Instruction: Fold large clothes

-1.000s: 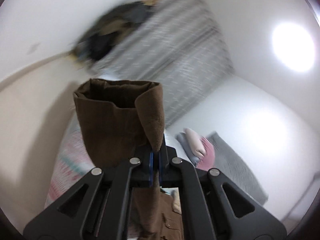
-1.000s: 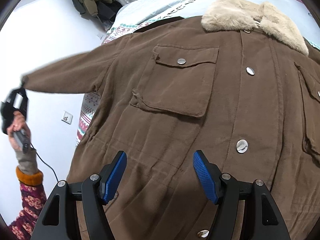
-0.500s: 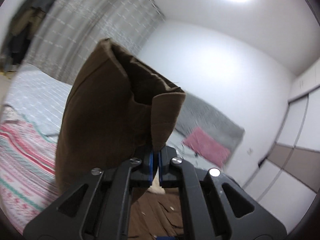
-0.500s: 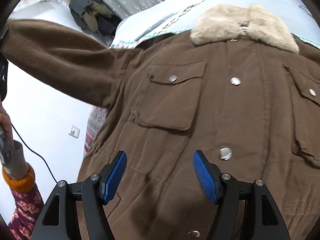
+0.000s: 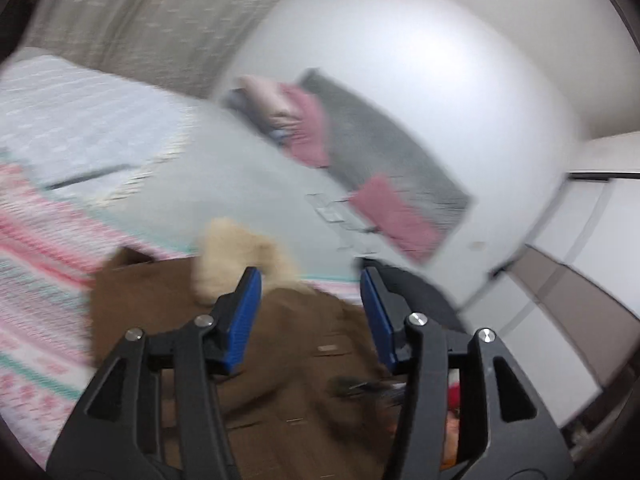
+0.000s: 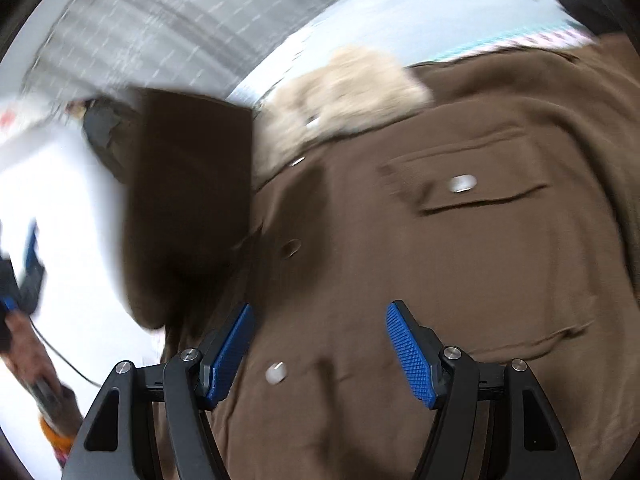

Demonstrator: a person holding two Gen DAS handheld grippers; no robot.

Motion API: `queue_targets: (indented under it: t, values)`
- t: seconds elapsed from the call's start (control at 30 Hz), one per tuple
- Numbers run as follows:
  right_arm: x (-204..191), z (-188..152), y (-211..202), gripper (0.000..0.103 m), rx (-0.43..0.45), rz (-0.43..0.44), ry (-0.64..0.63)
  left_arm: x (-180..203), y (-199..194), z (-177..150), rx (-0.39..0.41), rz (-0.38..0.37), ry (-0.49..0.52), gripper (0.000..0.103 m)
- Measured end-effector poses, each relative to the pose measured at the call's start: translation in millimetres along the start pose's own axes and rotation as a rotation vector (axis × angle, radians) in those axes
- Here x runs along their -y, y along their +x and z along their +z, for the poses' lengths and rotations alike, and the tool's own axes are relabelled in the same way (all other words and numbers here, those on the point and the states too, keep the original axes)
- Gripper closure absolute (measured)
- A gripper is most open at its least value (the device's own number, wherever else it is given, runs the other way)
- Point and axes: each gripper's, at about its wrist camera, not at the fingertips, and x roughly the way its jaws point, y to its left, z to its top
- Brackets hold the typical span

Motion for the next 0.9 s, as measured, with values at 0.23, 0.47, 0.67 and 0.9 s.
queue_targets:
  t: [0.23, 0.47, 0.67, 0.9]
  values:
    - [-2, 37, 9, 0.033, 0.005, 0.024, 0.036, -67, 35, -39, -0.161, 0.324, 0.009, 0.051]
    - [-7, 82, 54, 0.033, -0.023, -0.156, -0.042, -89, 64, -53, -0.222, 0.443, 0.001, 0.051]
    - [-48, 72, 26, 0.095, -0.019, -0.033, -0.196, -97, 71, -51, -0.203, 0.428, 0.011, 0.051]
    - [-15, 26, -33, 0.083, -0.177, -0.273, -0.324, -102, 87, -56, -0.295, 0.517, 0.112, 0.051]
